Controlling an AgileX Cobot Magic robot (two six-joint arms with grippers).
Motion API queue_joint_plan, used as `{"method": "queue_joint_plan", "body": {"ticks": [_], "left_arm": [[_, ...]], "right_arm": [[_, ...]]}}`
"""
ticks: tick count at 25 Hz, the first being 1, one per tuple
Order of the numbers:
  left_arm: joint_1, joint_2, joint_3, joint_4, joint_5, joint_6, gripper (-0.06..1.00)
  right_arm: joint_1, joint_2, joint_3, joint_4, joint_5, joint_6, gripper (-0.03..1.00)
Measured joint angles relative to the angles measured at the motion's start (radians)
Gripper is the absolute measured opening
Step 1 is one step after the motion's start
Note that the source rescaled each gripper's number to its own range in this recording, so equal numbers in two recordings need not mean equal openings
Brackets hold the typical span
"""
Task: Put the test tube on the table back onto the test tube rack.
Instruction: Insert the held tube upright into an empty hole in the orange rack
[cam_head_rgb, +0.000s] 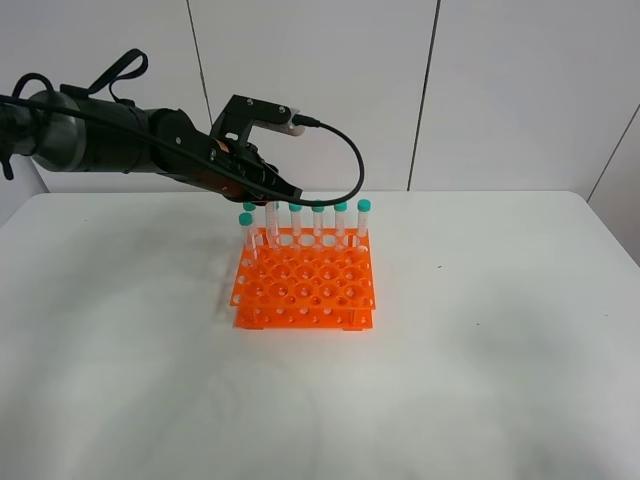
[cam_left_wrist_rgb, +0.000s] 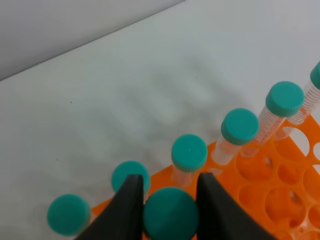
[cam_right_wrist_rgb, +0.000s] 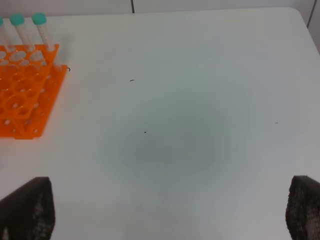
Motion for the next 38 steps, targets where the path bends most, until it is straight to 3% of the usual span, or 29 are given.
{"method": "queue_joint_plan", "body": {"ticks": [14, 38], "left_arm": [[0.0, 0.005, 0.058, -0.003, -0.072, -0.005, 0.0], [-0.016, 0.005, 0.088, 0.0, -0.101, -0.021, 0.0]], "right_arm": [[0.0, 0.0, 0.0, 0.0, 0.0, 0.0, 1.0], [0.0, 0.0, 0.0, 0.0, -0.001, 0.0, 1.0]]}}
